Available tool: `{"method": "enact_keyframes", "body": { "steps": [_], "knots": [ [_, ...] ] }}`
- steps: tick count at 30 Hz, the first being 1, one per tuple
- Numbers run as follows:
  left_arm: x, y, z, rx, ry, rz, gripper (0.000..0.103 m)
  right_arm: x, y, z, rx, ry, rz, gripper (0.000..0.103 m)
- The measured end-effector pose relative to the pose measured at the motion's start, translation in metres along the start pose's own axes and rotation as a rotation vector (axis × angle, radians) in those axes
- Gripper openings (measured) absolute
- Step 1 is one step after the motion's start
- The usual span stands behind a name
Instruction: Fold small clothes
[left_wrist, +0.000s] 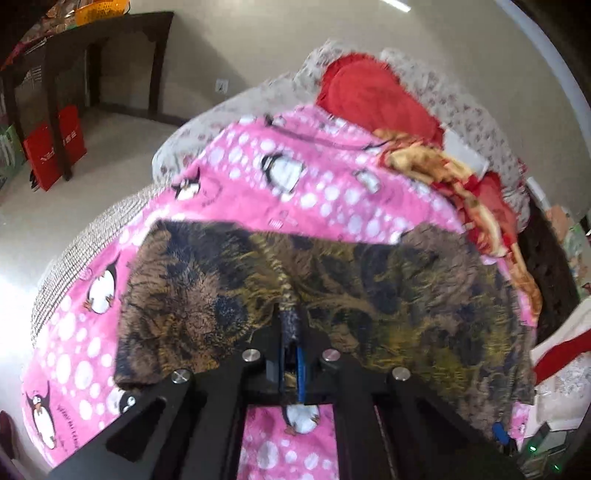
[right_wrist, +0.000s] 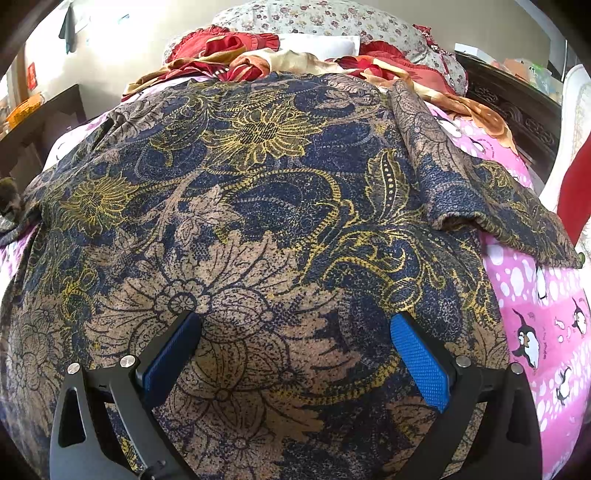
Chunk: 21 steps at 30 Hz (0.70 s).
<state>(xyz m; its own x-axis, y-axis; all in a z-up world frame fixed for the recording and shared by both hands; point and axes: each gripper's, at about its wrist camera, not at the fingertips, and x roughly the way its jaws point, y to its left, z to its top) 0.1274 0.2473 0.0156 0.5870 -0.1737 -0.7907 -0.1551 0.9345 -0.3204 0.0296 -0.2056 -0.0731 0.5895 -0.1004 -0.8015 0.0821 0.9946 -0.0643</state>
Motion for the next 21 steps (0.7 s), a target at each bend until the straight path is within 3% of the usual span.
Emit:
{"method": "enact_keyframes", "body": {
  "steps": [6,7,9,11,13,16,18,21],
  "knots": [
    [-0.050,-0.034,0.024,0.093,-0.030,-0.133,0.004,-0.002,0.003,0.010,-0.013,0.046,-0.022,0.101],
    [-0.060,-0.043,0.029,0.113,-0.034,-0.159,0.004,-0.005,0.007,0.016,-0.008,0.071,-0.018,0.088],
    [-0.071,-0.059,0.034,0.141,-0.029,-0.182,0.004,-0.020,0.022,0.036,-0.013,0.057,0.065,0.072],
    [-0.077,-0.072,0.036,0.149,0.004,-0.225,0.004,-0.049,0.048,0.057,-0.061,-0.046,0.207,0.072],
    [-0.081,-0.081,0.034,0.153,0.028,-0.246,0.004,-0.088,0.082,0.075,-0.164,-0.208,0.391,0.072],
    [-0.085,-0.095,0.028,0.170,0.060,-0.267,0.004,-0.135,0.132,0.085,-0.386,-0.395,0.611,0.079],
    [-0.086,-0.104,0.020,0.186,0.083,-0.275,0.004,-0.148,0.160,0.088,-0.503,-0.450,0.639,0.079],
    [-0.085,-0.118,0.008,0.220,0.112,-0.269,0.004,-0.142,0.183,0.099,-0.539,-0.470,0.586,0.079]
  ]
}}
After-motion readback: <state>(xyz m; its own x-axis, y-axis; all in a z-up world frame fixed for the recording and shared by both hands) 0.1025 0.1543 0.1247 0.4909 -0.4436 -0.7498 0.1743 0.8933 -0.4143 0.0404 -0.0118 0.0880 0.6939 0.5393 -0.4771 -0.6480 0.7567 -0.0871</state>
